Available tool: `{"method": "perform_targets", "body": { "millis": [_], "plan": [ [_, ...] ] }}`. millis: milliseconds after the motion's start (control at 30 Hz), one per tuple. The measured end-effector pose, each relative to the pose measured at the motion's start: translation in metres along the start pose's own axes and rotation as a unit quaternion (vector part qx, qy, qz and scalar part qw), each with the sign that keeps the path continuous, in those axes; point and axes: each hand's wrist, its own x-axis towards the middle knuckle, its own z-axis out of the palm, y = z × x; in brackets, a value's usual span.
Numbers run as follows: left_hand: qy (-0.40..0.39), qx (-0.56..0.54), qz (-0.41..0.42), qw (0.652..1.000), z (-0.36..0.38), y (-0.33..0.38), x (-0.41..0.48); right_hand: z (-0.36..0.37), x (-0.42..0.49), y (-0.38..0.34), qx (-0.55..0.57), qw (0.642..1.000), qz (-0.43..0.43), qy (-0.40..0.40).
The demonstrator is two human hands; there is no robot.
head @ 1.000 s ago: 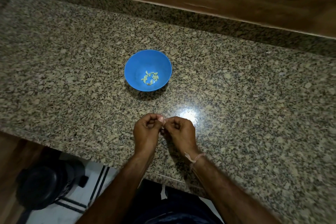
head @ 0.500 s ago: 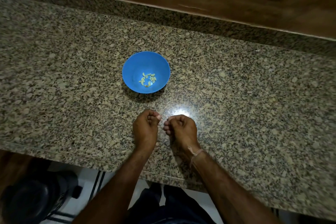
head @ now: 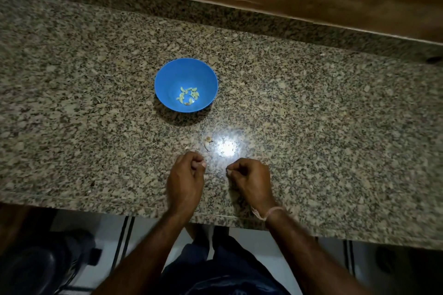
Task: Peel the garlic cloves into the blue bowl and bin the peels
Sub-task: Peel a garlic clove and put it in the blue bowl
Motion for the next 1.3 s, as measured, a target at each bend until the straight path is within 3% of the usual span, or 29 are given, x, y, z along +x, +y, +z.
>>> {"method": "perform_targets", "body": {
  "millis": [167,367,533,833,867,933,1033,1167,1300],
  "plan": [
    [-0.057,0.043,0.009,0.997,-0.001,-0.003,-0.016,-0.003,-0.002,-0.011,-0.099,0.995,-0.005,-0.021],
    [-0.055,0.072,0.017,0.996,0.0,-0.001,-0.017,-0.002,0.012,-0.026,-0.178,0.983,0.023,-0.038],
    [-0.056,0.082,0.024,0.995,-0.001,-0.001,-0.018,0.012,0.0,-0.04,-0.304,0.952,-0.035,-0.018],
    [-0.059,0.077,0.006,0.995,-0.002,0.003,-0.016,0.014,-0.006,-0.034,-0.275,0.961,-0.03,0.005],
    [-0.061,0.06,-0.005,0.996,-0.002,0.005,-0.016,0.013,-0.006,-0.031,-0.23,0.973,-0.013,-0.007],
    [-0.079,-0.001,-0.04,0.996,-0.001,0.009,-0.016,0.009,-0.006,-0.026,-0.017,0.997,0.056,-0.051],
    [-0.11,-0.115,-0.1,0.982,0.001,0.007,-0.015,0.005,-0.021,-0.026,0.252,0.954,0.131,-0.1],
    [-0.125,-0.187,-0.126,0.966,0.002,0.007,-0.016,0.004,-0.025,-0.027,0.385,0.898,0.181,-0.111],
    [-0.107,-0.171,-0.11,0.973,0.007,0.024,-0.023,0.001,-0.026,-0.019,0.381,0.9,0.168,-0.128]
  ]
}}
